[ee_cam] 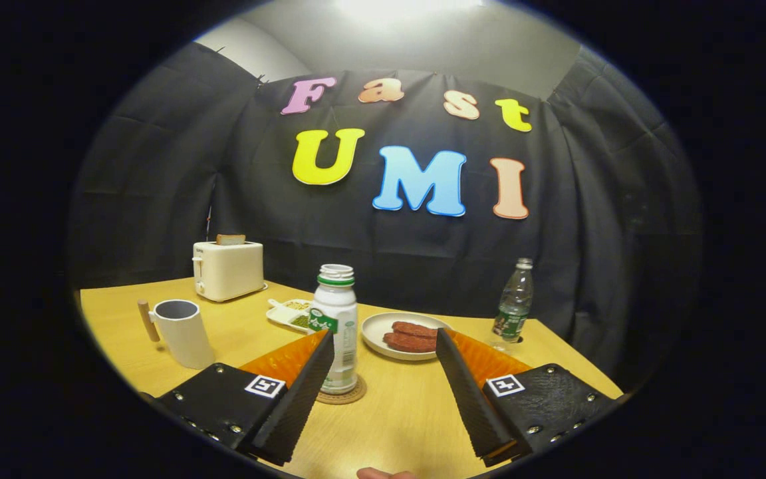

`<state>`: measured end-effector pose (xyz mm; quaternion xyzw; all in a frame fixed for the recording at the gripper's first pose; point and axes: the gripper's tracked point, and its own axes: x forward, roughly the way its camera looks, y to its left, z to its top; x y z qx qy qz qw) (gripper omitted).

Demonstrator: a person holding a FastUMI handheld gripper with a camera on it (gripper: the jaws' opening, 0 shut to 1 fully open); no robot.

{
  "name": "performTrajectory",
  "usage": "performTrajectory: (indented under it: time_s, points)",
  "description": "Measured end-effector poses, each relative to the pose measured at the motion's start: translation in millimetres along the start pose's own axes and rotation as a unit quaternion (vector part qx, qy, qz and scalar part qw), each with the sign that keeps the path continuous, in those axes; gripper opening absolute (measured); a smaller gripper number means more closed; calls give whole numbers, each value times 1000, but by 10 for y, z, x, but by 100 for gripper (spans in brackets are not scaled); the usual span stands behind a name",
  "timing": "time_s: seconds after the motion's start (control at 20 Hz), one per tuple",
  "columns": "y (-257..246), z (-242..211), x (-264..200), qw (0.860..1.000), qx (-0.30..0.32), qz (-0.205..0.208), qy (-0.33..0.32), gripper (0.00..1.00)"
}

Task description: Take the bottle from table, then pour the juice into the cup, finally place the bottle on the coaster

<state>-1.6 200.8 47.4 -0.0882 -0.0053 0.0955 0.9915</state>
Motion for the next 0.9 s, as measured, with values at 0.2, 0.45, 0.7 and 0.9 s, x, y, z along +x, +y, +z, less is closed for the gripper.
performTrajectory:
  time_s: [0.2,0.45,0.7,0.9]
  points:
    - [-435,349,-225,999,23,-28,-7,95]
    - [-626,1233,-601,998,35,-27,-44,95]
    - [-852,1283,-844,998,19,-39,-48,94]
    - [-1024,606,-811,999,30,-40,-6,94]
